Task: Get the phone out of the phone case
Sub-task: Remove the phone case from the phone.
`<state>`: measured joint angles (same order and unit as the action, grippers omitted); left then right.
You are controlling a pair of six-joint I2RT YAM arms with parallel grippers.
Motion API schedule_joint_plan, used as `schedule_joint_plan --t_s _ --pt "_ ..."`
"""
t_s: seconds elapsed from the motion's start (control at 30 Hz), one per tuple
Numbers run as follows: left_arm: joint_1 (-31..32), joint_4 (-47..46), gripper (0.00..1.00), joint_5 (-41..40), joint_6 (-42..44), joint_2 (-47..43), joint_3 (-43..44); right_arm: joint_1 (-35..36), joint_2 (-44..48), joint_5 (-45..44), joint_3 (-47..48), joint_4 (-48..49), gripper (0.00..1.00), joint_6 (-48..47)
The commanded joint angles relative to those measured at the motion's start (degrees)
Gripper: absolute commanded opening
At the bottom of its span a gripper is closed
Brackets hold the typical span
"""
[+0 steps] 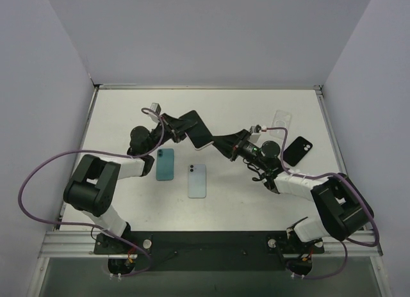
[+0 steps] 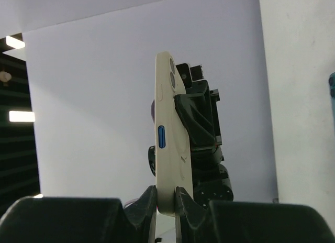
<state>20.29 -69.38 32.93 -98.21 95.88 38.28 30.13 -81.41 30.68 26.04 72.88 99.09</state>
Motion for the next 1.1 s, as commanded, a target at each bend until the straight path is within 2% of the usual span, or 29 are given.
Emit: schedule_joint_plan --t_s 0.0,0.07,0.17,0.73,1.07 --pt "2.1 -26.0 0.00 0.1 0.9 -7.4 6.2 1.0 -3.8 -3.3 2.7 18.5 0.00 12.0" --pt "2.3 -26.0 0.00 -0.8 1.2 -9.6 7.1 1.7 -6.8 -4.7 5.1 22.5 0.00 20.2" --pt "2.6 -25.9 0.00 -2.5 1.2 -11.7 8.9 3.5 -8.9 -6.0 9.4 22.5 0.00 22.7" --pt "2.7 -25.9 0.00 -15.9 -3.6 -22.8 14.2 5.6 -13.2 -10.9 22.8 22.6 0.00 28.2" --pt "4.0 -25.9 0.00 -19.7 -5.3 -26.5 16.6 7.7 -17.1 -12.0 29.0 22.6 0.00 29.3"
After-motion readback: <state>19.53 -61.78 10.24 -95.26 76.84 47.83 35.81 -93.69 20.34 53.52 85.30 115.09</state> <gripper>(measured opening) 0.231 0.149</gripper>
